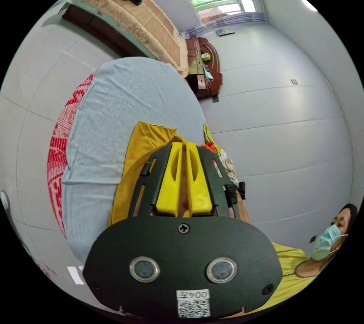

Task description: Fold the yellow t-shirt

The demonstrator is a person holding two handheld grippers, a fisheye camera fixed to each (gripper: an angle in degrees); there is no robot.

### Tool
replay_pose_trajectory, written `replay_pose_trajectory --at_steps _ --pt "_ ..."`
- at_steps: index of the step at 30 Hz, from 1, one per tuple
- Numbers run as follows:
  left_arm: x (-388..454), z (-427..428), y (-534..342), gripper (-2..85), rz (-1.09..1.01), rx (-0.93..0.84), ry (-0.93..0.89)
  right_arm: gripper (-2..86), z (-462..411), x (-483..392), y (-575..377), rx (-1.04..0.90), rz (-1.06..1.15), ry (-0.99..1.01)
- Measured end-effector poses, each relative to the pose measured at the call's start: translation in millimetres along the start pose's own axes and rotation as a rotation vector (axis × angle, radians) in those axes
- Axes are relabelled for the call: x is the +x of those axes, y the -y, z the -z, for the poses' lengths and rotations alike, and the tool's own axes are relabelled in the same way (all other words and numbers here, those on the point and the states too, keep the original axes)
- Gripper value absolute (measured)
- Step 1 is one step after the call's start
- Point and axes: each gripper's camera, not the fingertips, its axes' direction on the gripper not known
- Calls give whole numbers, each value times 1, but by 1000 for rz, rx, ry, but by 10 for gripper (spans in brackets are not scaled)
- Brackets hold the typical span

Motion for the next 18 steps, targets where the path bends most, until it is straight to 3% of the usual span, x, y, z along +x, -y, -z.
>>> replay_pose_trajectory --at_steps 9,13,18 --pt "-75 -74 64 27 200 16 -93 36 -123 50 109 -43 -166 -45" --pt "-91 -83 73 37 248 58 -176 60 -154 48 134 -24 -202 -156" --pt "-82 -75 69 54 195 168 -154 94 -157 11 138 169 -123 -291"
